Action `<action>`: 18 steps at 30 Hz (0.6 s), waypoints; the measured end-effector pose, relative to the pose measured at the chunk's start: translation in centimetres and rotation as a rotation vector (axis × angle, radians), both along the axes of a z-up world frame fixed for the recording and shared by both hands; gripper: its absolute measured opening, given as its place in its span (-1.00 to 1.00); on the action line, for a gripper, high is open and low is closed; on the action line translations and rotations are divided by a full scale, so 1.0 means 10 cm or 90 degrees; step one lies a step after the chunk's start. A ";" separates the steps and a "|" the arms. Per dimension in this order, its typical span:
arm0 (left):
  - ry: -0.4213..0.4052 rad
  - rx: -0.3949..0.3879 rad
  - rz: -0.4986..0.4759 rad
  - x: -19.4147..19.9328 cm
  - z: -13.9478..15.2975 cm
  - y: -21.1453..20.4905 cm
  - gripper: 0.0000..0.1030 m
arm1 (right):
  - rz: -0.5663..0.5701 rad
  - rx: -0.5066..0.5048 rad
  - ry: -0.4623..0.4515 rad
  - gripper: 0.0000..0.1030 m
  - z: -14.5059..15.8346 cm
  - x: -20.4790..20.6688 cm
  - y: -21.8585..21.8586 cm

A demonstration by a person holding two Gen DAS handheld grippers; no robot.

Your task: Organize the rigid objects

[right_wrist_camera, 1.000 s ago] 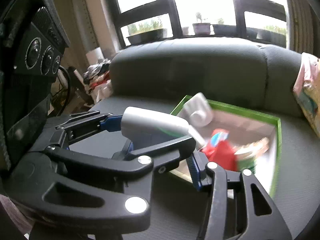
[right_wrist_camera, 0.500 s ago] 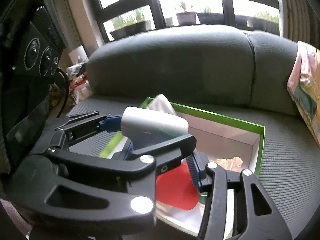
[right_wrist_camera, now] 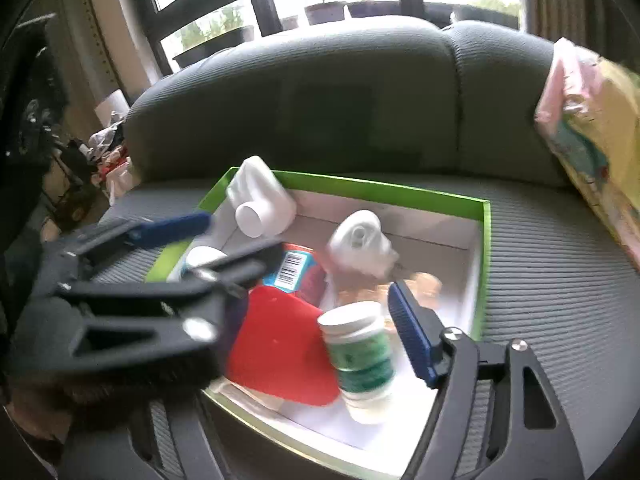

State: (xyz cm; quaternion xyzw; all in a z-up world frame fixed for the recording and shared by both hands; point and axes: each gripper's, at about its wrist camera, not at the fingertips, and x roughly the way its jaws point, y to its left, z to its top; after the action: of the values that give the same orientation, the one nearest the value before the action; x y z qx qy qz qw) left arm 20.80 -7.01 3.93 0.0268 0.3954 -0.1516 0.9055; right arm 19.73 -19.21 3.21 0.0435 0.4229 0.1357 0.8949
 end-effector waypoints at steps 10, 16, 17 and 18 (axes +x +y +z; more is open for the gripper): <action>-0.027 0.016 0.059 -0.32 0.18 0.29 0.91 | -0.051 -0.087 0.000 0.92 0.04 -0.28 0.05; 0.038 -0.023 0.069 -0.34 0.13 0.45 0.91 | -0.066 -0.109 0.027 0.92 -0.02 -0.34 0.09; 0.046 -0.027 0.072 -0.35 0.12 0.47 0.91 | -0.069 -0.110 0.030 0.92 -0.02 -0.35 0.09; 0.050 -0.030 0.074 -0.36 0.12 0.50 0.91 | -0.074 -0.113 0.034 0.92 -0.01 -0.35 0.10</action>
State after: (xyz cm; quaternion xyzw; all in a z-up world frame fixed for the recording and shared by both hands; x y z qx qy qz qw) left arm 17.23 -1.98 5.18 -0.0237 0.4281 -0.1087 0.8969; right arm 16.28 -18.25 3.09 -0.0081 0.4534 0.0443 0.8902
